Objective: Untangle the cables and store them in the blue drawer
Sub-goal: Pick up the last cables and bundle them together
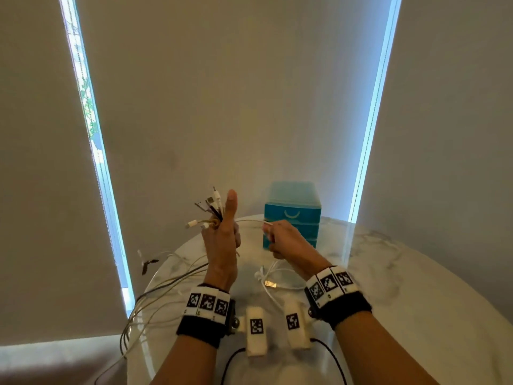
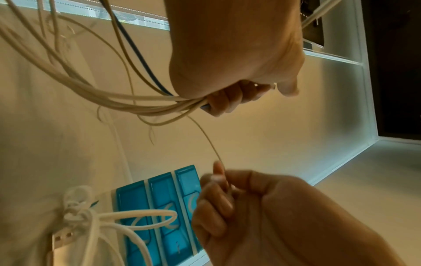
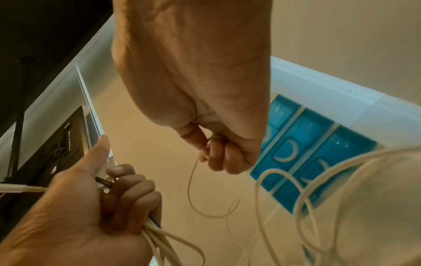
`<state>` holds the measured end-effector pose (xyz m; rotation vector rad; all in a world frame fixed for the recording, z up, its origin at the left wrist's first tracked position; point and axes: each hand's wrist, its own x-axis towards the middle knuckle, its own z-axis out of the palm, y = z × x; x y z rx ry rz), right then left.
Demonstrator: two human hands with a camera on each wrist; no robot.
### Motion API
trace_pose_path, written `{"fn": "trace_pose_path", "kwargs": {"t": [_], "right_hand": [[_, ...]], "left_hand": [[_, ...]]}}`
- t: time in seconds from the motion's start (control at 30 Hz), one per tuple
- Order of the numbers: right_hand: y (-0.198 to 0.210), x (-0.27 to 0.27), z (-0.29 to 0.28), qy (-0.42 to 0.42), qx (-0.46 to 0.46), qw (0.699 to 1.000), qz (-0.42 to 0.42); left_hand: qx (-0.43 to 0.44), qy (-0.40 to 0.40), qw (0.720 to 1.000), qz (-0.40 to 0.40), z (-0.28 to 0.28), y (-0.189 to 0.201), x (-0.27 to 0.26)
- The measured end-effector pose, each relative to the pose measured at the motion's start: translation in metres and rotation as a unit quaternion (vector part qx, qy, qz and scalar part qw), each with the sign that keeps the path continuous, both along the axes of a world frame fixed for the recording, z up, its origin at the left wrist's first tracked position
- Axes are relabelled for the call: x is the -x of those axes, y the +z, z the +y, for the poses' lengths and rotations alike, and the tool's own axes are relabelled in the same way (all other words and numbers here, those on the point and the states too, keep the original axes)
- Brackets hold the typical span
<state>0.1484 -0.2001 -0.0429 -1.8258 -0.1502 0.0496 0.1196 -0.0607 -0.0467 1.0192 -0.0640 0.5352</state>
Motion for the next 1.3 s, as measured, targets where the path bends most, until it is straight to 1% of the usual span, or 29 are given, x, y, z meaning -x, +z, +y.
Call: {"fn": "trace_pose_path", "kwargs": {"t": [0.1,0.17,0.23,0.27,0.33,0.4,0.43,0.5,0.53,0.57,0.6,0.63,0.7,0.77,0.83,0.93,1.03,1.1,1.17,1.23,1.3], "right_hand": [[-0.016,0.016,-0.023,-0.059,-0.016,0.998,-0.019],[-0.028,0.027,-0.032,-0.077,-0.025,0.997,0.005],[-0.042,0.034,-0.037,-0.098,-0.065,0.993,0.032],[-0.046,0.036,-0.038,-0.107,-0.079,0.991,0.026],[-0.048,0.043,-0.041,-0.108,-0.061,0.992,-0.019],[-0.048,0.049,-0.049,-0.080,-0.018,0.995,-0.064],[-0.047,0.052,-0.053,-0.058,0.021,0.995,-0.083],[-0.046,0.057,-0.059,-0.001,0.103,0.990,-0.100],[-0.045,0.060,-0.060,0.030,0.123,0.987,-0.098],[-0.044,0.061,-0.060,0.050,0.117,0.987,-0.096],[-0.043,0.062,-0.060,0.050,0.073,0.991,-0.096],[-0.043,0.062,-0.059,0.035,-0.003,0.995,-0.097],[-0.039,0.062,-0.059,-0.016,-0.126,0.986,-0.111],[-0.039,0.062,-0.056,-0.047,-0.190,0.972,-0.127],[-0.042,0.062,-0.054,-0.078,-0.216,0.963,-0.137],[-0.045,0.060,-0.053,-0.116,-0.214,0.958,-0.151],[-0.045,0.062,-0.050,-0.111,-0.246,0.952,-0.141],[-0.042,0.065,-0.046,-0.088,-0.277,0.948,-0.129],[-0.041,0.063,-0.045,-0.069,-0.329,0.935,-0.112],[-0.042,0.060,-0.047,-0.070,-0.364,0.924,-0.092],[-0.046,0.058,-0.051,-0.086,-0.341,0.934,-0.065]], "left_hand": [[-0.049,-0.032,0.997,0.045,-0.004,-0.002,-0.001],[-0.074,-0.058,0.994,0.063,-0.006,-0.003,-0.002],[-0.089,-0.087,0.990,0.069,-0.009,-0.005,-0.002],[-0.090,-0.102,0.988,0.073,-0.010,-0.006,-0.003],[-0.094,-0.125,0.984,0.088,-0.011,-0.007,-0.005],[-0.107,-0.145,0.978,0.103,-0.012,-0.006,-0.006],[-0.122,-0.154,0.975,0.106,-0.013,-0.006,-0.006],[-0.178,-0.164,0.964,0.112,-0.014,-0.008,-0.007],[-0.212,-0.165,0.957,0.112,-0.015,-0.011,-0.009],[-0.242,-0.168,0.949,0.112,-0.017,-0.013,-0.009],[-0.266,-0.171,0.942,0.113,-0.019,-0.015,-0.009],[-0.280,-0.179,0.936,0.114,-0.021,-0.016,-0.008],[-0.288,-0.206,0.928,0.115,-0.025,-0.018,-0.005],[-0.280,-0.238,0.922,0.123,-0.027,-0.021,-0.004],[-0.267,-0.265,0.916,0.137,-0.028,-0.023,-0.005],[-0.273,-0.297,0.902,0.155,-0.033,-0.022,-0.006],[-0.291,-0.288,0.894,0.183,-0.039,-0.019,-0.002],[-0.316,-0.247,0.900,0.170,-0.042,-0.020,0.002],[-0.313,-0.196,0.918,0.146,-0.042,-0.020,0.002],[-0.262,-0.148,0.945,0.129,-0.038,-0.019,0.000],[-0.181,-0.117,0.969,0.122,-0.030,-0.017,-0.002]]}}
